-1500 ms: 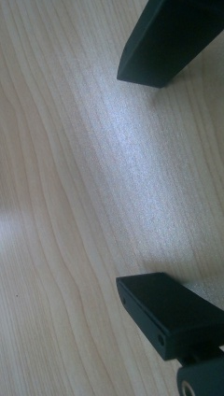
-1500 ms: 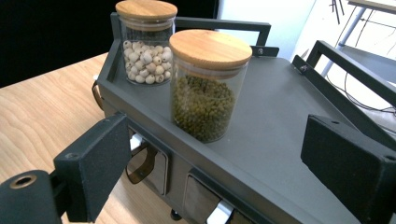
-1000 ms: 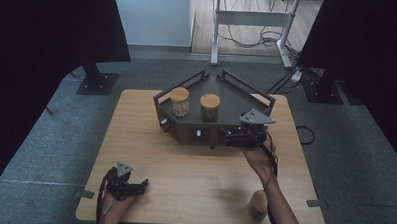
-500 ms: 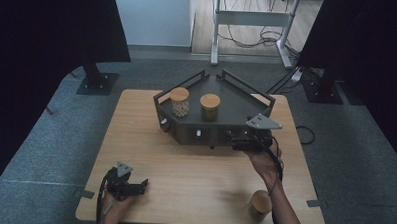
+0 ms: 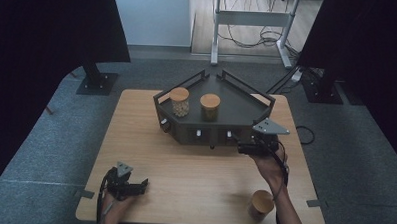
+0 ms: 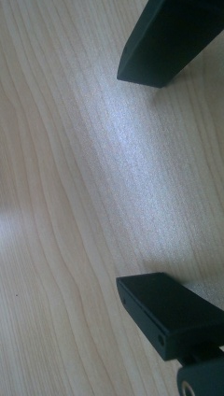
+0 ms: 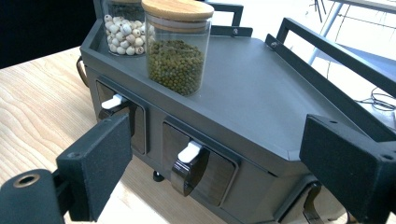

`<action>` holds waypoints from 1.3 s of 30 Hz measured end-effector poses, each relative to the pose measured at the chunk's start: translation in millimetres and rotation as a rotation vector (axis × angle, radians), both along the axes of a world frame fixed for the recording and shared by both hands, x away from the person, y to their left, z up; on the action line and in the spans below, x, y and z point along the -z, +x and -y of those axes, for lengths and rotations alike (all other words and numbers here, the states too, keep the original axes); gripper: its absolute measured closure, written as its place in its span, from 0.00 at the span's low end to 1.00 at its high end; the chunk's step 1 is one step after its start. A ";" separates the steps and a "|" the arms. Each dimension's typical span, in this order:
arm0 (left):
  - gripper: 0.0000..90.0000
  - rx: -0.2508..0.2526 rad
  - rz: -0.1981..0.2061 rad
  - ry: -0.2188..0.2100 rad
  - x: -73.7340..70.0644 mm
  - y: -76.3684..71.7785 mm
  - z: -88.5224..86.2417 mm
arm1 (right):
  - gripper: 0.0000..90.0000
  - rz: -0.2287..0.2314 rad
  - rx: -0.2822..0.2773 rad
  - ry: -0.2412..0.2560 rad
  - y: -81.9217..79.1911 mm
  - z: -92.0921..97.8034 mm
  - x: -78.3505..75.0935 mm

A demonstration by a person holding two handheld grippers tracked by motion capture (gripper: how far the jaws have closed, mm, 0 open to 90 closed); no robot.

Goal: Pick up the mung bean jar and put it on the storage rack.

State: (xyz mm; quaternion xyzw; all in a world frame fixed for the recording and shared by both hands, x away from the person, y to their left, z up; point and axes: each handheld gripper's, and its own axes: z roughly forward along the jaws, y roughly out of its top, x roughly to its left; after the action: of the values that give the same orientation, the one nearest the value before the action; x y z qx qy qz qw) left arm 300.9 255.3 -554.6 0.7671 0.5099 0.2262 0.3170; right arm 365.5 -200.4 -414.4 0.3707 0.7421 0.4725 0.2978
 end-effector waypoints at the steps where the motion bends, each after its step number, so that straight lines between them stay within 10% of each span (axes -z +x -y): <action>1: 0.03 0.000 0.000 0.000 0.0 0.0 0.0 | 0.10 0.000 0.002 0.000 -0.7 1.1 0.7; 39: 0.03 0.002 -0.002 0.002 -0.1 -0.1 -0.2 | 0.10 -0.080 0.108 0.006 -10.2 44.4 37.8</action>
State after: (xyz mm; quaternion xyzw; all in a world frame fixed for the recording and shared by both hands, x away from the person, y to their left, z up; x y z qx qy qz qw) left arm 300.8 255.4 -554.5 0.7680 0.5093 0.2257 0.3160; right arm 355.3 -244.8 -452.2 0.4299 0.7308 0.4427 0.2919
